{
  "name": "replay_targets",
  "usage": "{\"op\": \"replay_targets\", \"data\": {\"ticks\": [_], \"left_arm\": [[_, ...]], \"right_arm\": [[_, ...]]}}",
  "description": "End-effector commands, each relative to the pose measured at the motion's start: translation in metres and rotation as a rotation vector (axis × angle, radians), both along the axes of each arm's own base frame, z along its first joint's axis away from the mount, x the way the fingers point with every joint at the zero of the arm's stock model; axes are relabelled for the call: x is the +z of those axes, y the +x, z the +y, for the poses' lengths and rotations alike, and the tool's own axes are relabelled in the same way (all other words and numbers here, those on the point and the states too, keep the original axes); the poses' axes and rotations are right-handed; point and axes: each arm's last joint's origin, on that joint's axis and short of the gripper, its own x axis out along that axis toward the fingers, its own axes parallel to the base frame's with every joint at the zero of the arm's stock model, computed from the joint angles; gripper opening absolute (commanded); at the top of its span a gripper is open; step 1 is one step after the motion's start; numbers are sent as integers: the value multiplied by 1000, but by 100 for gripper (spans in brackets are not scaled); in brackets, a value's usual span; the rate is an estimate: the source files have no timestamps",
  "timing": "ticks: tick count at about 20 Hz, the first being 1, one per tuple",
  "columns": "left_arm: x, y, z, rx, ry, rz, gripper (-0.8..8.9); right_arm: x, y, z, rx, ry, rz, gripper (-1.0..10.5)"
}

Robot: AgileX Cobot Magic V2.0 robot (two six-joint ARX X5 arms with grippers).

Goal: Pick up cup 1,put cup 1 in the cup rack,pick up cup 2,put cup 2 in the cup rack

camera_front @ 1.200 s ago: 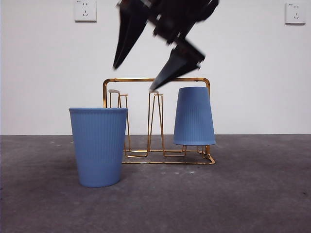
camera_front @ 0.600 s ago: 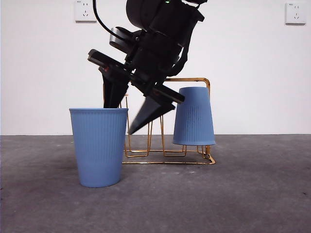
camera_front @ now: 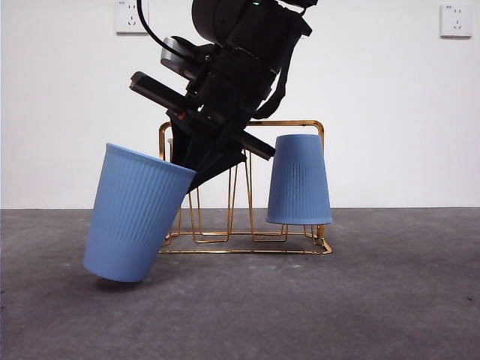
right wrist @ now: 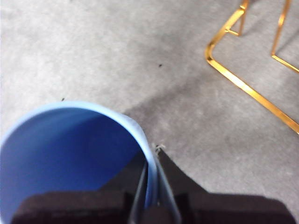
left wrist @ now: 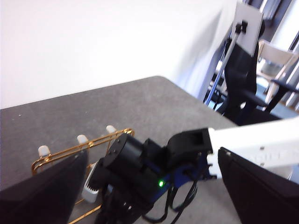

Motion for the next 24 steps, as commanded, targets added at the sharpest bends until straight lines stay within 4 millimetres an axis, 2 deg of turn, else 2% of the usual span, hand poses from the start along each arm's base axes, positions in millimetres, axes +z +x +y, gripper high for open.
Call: {"op": "replay_targets", "data": {"ticks": [1, 3, 5, 7, 11, 15, 17, 19, 24], "left_arm": [[5, -2, 3, 7, -87, 3, 467], [10, -6, 5, -21, -140, -14, 467], [17, -10, 9, -59, -210, -49, 467], [27, -17, 14, -117, -285, -113, 467], [44, -27, 23, -195, -408, -241, 467], [62, -27, 16, -384, -545, -354, 468], [68, -22, 6, -492, -602, -383, 469], [72, -17, -3, -582, -640, -403, 472], [74, 6, -34, -722, -725, -415, 472]], "right_arm": [[21, -7, -4, 32, 41, -55, -13], [49, -15, -12, 49, 110, -94, -13], [86, -29, -25, 57, 187, -159, -13], [129, -51, -46, 50, 270, -259, -13], [208, -106, -104, -6, 433, -515, -13], [269, -165, -164, -67, 679, -812, -13], [287, -186, -185, -68, 785, -933, -13], [297, -199, -198, -67, 851, -1015, -12], [316, -220, -217, -29, 987, -1186, -13]]}}
